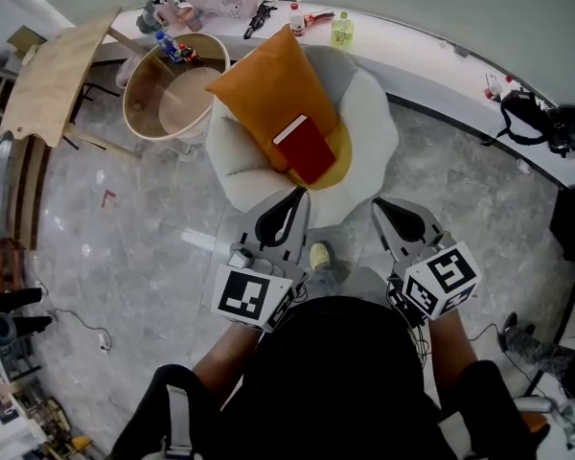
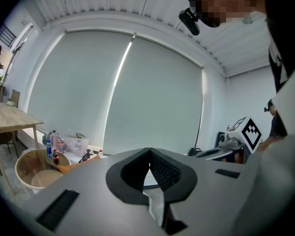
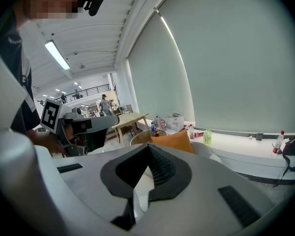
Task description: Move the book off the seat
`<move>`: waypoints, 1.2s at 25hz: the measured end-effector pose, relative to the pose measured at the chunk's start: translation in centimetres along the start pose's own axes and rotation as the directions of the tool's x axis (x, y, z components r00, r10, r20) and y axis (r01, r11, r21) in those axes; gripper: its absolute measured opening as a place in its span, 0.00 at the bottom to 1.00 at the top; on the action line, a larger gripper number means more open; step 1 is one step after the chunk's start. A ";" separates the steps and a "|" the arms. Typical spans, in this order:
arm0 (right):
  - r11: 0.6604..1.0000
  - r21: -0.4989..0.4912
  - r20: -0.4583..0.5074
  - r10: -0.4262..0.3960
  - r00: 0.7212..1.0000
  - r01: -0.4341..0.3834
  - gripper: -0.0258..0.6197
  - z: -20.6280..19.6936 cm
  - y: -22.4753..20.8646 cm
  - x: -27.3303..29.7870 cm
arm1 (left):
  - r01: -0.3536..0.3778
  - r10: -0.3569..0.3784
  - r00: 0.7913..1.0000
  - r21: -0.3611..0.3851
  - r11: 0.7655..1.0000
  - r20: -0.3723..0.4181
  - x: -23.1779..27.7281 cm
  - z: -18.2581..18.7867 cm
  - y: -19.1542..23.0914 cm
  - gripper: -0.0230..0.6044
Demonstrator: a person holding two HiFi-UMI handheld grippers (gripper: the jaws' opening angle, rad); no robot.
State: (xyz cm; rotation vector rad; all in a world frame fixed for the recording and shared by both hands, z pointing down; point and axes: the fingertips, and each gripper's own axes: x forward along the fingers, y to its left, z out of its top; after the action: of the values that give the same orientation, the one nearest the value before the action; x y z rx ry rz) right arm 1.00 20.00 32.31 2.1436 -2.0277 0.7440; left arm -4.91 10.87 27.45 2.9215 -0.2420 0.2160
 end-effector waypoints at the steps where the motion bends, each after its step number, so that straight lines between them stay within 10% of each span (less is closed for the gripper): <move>1: 1.000 -0.001 0.002 0.003 1.000 -0.003 0.05 0.0 0.0 0.3 | 0.003 -0.003 1.000 -0.001 1.000 0.002 0.1 0.0 0.3 0.04; 30: 1.000 0.001 -0.003 -0.006 1.000 0.006 0.05 2.1 -5.9 2.3 | -0.009 0.010 0.999 0.008 1.000 -0.034 5.8 0.7 2.2 0.04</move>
State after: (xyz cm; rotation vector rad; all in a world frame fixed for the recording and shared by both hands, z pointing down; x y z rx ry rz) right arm 7.26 17.76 32.91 2.1474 -2.0185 0.7476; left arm 0.45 7.78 28.15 2.9221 -0.2502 0.2684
